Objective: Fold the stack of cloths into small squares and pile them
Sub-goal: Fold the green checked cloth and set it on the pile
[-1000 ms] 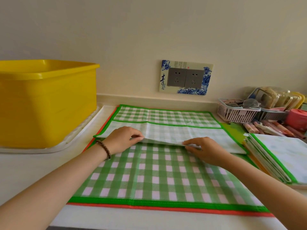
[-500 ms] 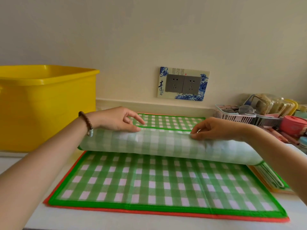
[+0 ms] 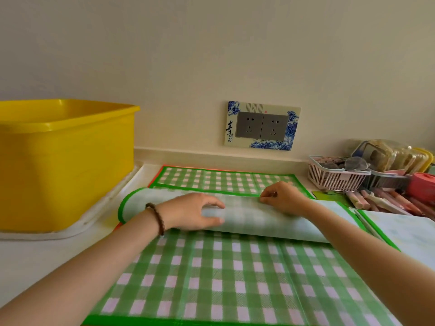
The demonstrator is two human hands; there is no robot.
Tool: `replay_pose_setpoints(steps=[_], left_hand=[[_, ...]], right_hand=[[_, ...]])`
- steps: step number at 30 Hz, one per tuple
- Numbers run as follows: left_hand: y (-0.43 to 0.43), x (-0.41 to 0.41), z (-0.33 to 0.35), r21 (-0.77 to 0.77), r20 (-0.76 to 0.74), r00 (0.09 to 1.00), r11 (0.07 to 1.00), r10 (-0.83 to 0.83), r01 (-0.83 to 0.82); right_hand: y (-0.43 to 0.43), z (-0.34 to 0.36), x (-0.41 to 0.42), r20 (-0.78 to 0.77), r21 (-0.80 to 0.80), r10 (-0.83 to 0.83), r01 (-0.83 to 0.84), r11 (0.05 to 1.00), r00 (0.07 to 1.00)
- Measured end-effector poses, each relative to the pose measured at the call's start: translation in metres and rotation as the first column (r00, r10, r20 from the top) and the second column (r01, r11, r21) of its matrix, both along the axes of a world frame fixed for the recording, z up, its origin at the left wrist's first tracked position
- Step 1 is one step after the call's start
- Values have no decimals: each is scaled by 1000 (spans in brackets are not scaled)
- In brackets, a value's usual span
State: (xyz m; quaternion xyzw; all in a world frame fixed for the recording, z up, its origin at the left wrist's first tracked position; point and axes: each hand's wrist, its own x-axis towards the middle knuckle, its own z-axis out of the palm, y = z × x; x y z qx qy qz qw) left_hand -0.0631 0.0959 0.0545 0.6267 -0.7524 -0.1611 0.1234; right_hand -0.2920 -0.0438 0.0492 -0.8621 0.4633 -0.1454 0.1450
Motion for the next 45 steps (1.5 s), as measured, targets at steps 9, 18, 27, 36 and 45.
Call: replay_pose_setpoints(steps=[9, 18, 27, 36, 45], left_hand=[[-29, 1, -32, -40, 193, 979, 998, 57, -50], [-43, 5, -62, -18, 191, 978, 996, 88, -86], [-46, 6, -69, -29, 222, 970, 995, 97, -93], [-47, 11, -71, -15, 208, 974, 996, 86, -85], [-49, 12, -73, -30, 193, 977, 996, 86, -82]], right_hand=[[-32, -18, 19, 65, -43, -86, 89, 995, 994], [18, -40, 59, 86, -60, 3, 3, 998, 996], [39, -68, 70, -129, -34, -24, 19, 999, 991], [15, -65, -11, -240, -23, -214, 215, 976, 947], [0, -62, -78, -281, -8, -343, 355, 935, 896]])
